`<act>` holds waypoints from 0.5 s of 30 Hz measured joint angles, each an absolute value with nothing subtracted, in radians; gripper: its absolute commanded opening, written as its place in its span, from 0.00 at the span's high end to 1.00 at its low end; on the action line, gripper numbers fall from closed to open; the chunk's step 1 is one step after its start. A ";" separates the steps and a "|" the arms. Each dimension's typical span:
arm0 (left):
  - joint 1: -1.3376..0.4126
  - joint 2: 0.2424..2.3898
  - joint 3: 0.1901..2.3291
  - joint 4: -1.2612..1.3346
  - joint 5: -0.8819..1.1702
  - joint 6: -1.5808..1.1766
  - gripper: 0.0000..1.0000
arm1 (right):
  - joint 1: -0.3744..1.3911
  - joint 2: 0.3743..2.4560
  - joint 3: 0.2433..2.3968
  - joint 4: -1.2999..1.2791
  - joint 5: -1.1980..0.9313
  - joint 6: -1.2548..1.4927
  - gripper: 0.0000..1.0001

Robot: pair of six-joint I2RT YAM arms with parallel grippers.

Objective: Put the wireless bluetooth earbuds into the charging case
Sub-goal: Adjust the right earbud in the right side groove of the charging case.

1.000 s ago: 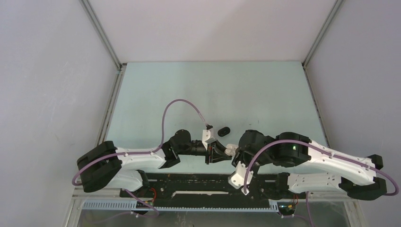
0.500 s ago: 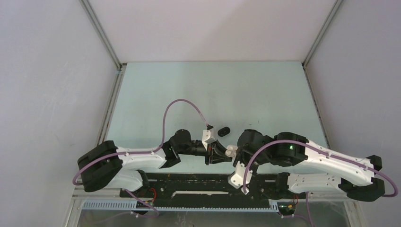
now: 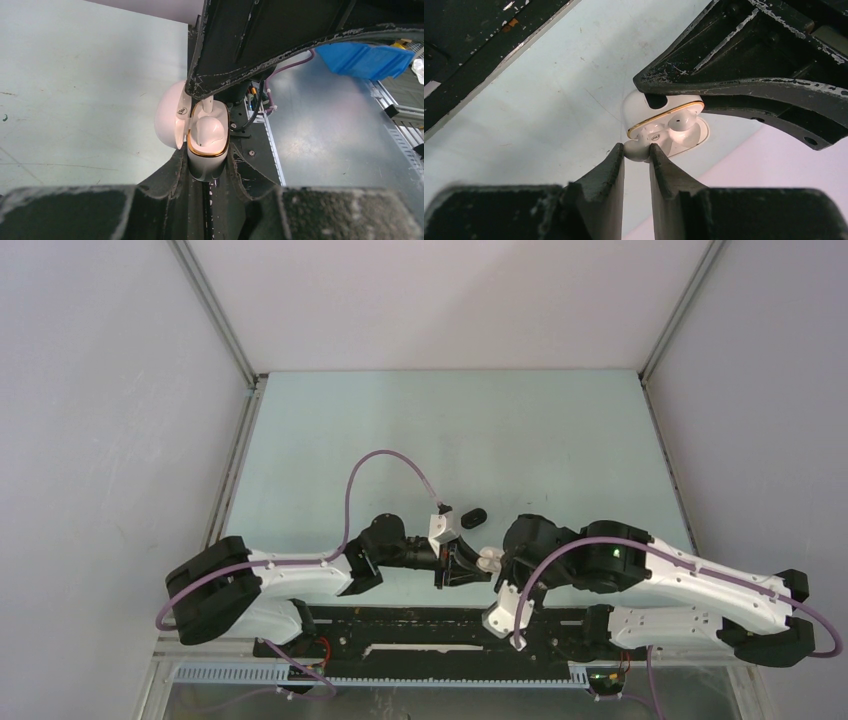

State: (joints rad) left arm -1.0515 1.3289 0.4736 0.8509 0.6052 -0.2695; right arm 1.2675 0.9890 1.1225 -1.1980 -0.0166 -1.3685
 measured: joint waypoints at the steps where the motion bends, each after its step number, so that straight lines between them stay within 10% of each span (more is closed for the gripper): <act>1: -1.052 1.329 0.474 0.851 0.603 -0.270 1.00 | 1.267 0.991 1.122 -1.198 -0.014 -1.359 0.87; 15: -1.068 1.326 0.471 0.813 0.461 -0.242 1.00 | 1.203 1.206 1.265 -1.287 0.011 -1.064 0.87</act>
